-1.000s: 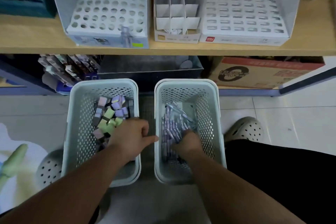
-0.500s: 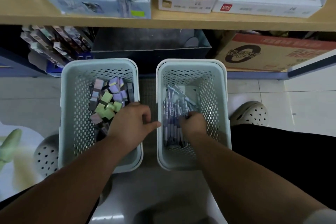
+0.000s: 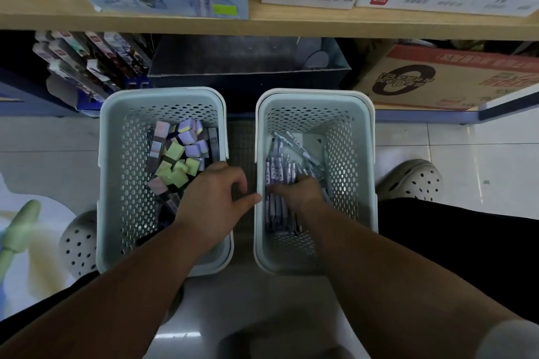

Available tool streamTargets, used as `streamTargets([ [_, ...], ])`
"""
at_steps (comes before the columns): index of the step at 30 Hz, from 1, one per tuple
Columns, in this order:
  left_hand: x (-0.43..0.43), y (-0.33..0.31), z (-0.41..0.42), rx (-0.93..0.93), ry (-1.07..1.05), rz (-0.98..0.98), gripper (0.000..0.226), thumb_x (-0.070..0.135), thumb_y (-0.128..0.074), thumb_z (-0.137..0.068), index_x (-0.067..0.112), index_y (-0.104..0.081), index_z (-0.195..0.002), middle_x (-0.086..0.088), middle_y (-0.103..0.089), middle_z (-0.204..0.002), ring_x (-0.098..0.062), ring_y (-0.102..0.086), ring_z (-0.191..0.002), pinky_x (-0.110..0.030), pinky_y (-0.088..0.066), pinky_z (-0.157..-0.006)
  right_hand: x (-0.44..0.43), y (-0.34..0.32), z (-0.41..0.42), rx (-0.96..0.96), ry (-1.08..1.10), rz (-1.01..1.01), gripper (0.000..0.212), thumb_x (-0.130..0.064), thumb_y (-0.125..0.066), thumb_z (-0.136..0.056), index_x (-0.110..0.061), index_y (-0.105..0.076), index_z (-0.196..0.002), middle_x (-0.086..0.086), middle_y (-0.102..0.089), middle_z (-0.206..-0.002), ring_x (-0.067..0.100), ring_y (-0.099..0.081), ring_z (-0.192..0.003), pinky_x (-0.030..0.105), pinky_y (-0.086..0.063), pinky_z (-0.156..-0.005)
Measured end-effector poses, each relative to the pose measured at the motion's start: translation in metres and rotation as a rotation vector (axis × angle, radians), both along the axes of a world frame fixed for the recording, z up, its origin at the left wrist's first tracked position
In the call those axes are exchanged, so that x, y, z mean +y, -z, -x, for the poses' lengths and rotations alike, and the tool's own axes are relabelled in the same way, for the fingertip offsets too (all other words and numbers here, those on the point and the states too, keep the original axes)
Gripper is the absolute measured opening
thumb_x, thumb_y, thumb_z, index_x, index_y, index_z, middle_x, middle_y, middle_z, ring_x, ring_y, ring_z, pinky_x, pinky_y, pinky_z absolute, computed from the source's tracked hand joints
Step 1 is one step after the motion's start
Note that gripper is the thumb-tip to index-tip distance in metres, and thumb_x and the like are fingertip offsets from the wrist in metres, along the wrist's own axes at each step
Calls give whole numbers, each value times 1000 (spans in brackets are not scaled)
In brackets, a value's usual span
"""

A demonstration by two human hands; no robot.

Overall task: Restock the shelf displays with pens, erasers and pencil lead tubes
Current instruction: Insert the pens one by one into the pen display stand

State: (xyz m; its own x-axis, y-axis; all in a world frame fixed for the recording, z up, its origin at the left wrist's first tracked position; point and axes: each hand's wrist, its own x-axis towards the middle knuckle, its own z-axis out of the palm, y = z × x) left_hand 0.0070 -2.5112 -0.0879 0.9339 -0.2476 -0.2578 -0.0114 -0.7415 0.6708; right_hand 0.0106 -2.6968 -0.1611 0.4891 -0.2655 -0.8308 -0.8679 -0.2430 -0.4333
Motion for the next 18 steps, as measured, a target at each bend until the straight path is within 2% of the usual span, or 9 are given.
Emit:
streamTargets([
  [2,0,0,-1,1,8,5,31,40,-82,-76,24,-56,-71,8,-51,-78,-8,-51,-67,-30,-46,-65,0,-1,-4,20,-41,-1,64,-31,-84,-78,-3,-58,-129,9,-67,-112,23,-63,-95,31,-52,-81],
  [6,0,0,-2,3,13,13,29,37,-82,-77,24,-57,-72,10,-49,-77,-7,-50,-66,-32,-47,-65,8,-1,-7,47,8,-48,48,-23,-77,-83,-1,-57,-121,2,-60,-85,15,-55,-73,29,-47,-75],
  [8,-1,0,-1,4,17,12,28,37,-82,-77,24,-58,-73,10,-48,-77,-7,-50,-66,-33,-48,-65,6,1,-5,42,57,-68,45,-20,-75,-85,-4,-56,-122,-2,-55,-78,10,-50,-67,28,-47,-71],
  [10,-2,0,0,2,16,11,28,37,-82,-77,23,-58,-72,10,-48,-78,-9,-51,-67,-33,-48,-65,3,-2,-4,24,77,-104,54,-21,-77,-84,-5,-53,-131,-1,-57,-85,12,-51,-71,30,-46,-74],
  [13,-1,0,0,-5,10,13,29,35,-83,-77,22,-58,-72,9,-48,-77,-9,-51,-67,-32,-47,-64,-1,-5,-4,27,109,-159,82,-30,-86,-71,-5,-48,-139,9,-62,-122,28,-60,-106,39,-51,-93],
  [14,-1,0,0,-7,11,12,29,35,-83,-78,22,-58,-71,9,-48,-77,-9,-51,-67,-31,-46,-64,-3,-4,-3,17,115,-181,83,-30,-88,-69,-5,-48,-137,11,-61,-127,30,-59,-112,40,-51,-95],
  [15,-1,0,0,-8,13,12,29,35,-83,-78,22,-58,-71,9,-48,-77,-10,-51,-67,-31,-46,-64,-4,-7,-2,9,119,-197,77,-29,-88,-71,-7,-48,-133,12,-60,-128,30,-58,-115,40,-50,-95],
  [16,-2,0,0,-8,14,10,29,35,-83,-78,22,-58,-72,9,-48,-77,-10,-51,-67,-30,-46,-64,-5,-5,0,17,124,-218,80,-27,-86,-74,-6,-45,-139,11,-60,-128,31,-58,-116,41,-50,-96],
  [18,-1,-1,-1,-8,12,1,28,36,-82,-78,22,-58,-72,9,-49,-78,-10,-51,-67,-30,-46,-64,-9,-6,1,34,100,-227,68,-24,-84,-77,-5,-50,-131,8,-63,-115,28,-61,-106,40,-52,-91],
])
